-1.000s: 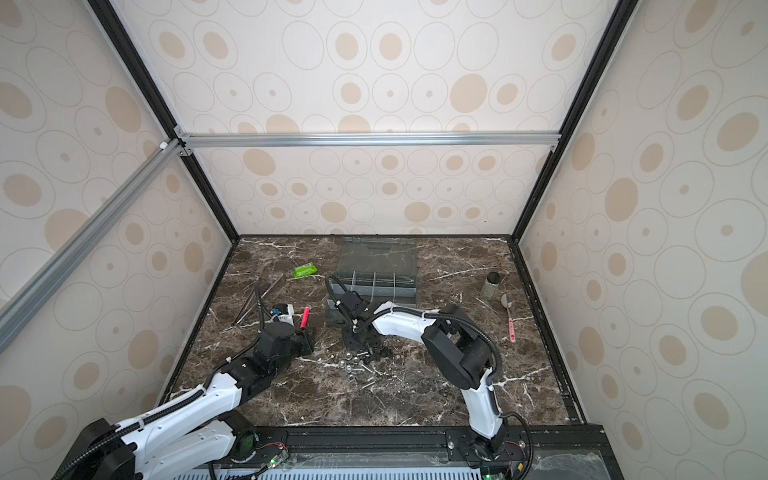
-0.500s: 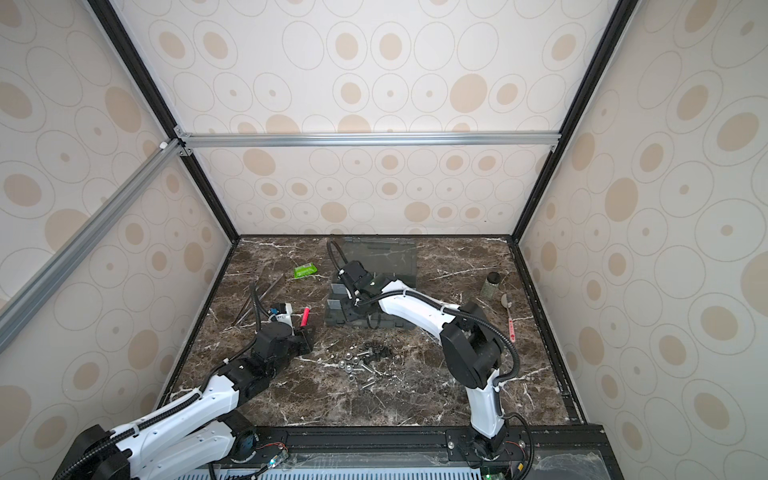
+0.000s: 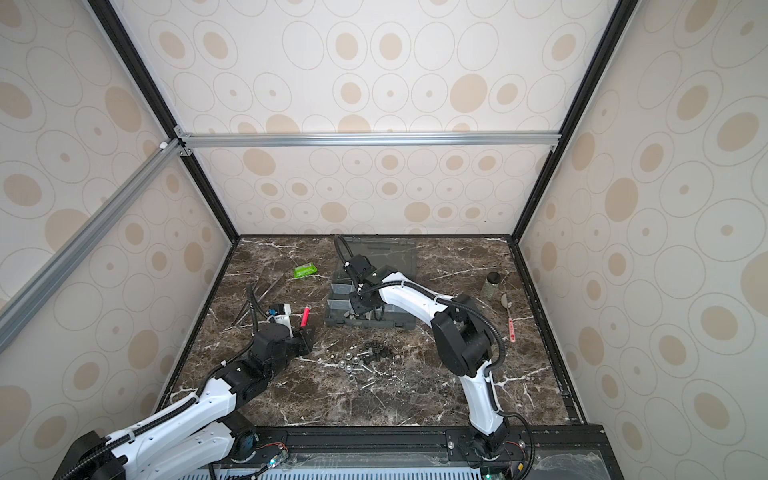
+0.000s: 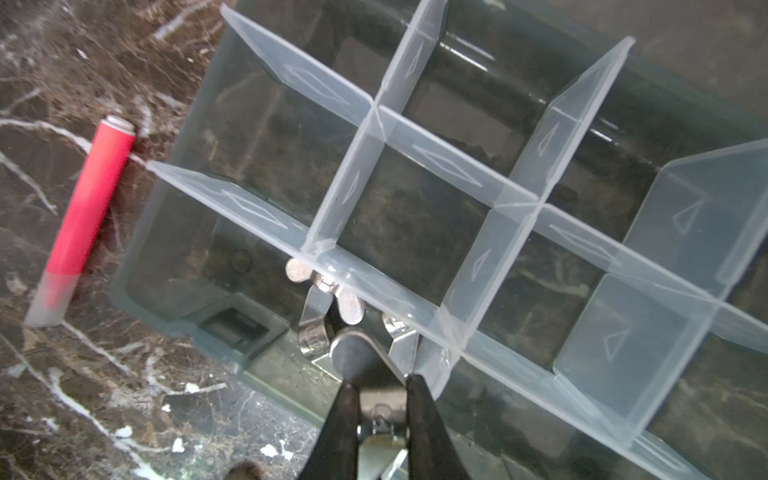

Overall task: Sort the screws and nuts into containers
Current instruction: 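Carry the wing nut over the box and release it into the compartment, then draw the right gripper back from the box toward the pile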

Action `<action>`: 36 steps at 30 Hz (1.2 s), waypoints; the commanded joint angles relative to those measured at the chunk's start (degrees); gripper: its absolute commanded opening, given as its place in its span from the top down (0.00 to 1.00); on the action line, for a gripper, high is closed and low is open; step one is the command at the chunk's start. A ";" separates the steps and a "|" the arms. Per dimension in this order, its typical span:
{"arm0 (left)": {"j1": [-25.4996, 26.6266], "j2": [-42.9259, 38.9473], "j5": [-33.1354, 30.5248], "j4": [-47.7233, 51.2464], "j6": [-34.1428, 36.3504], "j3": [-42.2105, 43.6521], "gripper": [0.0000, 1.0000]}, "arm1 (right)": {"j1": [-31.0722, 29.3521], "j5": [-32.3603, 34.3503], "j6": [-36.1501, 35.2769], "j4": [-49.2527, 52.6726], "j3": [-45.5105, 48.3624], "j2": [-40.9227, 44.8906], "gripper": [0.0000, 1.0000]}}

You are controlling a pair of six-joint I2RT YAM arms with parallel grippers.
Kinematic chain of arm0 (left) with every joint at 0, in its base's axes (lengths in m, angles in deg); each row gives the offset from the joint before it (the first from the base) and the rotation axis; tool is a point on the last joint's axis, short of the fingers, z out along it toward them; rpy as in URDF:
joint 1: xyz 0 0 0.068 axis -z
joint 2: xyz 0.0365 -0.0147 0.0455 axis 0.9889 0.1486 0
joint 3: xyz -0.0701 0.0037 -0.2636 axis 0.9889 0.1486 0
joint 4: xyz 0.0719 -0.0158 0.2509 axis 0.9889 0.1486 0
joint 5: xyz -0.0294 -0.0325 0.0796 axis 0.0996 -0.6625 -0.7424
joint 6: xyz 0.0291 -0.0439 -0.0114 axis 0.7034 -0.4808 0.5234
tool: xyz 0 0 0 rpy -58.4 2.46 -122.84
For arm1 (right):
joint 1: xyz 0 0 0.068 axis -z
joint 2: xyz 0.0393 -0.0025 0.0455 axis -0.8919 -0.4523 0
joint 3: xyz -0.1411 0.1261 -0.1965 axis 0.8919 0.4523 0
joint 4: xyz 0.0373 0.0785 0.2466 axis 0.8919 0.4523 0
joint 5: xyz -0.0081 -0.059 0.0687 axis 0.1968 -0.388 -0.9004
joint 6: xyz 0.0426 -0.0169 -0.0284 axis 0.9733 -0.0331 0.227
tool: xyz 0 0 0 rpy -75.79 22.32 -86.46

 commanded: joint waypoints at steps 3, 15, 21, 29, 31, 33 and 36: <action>-0.41 -0.42 -0.26 0.75 -1.00 0.24 0.61 | -0.12 -0.22 -0.38 1.21 -0.64 0.28 0.77; -0.41 -0.51 -0.11 0.48 -1.91 1.04 0.61 | -0.01 0.09 -0.09 0.42 2.28 2.56 0.65; -0.41 -0.42 0.09 0.36 -1.70 1.02 0.61 | -0.07 0.25 0.73 -0.20 3.82 4.66 0.65; -0.41 -0.36 0.94 0.27 -1.27 1.04 0.61 | -0.01 0.06 2.22 -1.64 7.26 8.52 0.65; -0.41 -0.37 1.12 0.26 -1.10 0.96 0.61 | 0.00 -0.47 2.76 -2.59 8.49 9.86 0.65; -0.41 -0.55 1.03 0.42 -1.04 0.87 0.61 | -0.03 -0.76 3.11 -3.35 9.40 11.10 0.65; -0.45 -0.68 1.00 -0.02 -1.28 1.19 0.61 | 0.04 -0.50 3.27 -3.27 10.47 12.82 0.65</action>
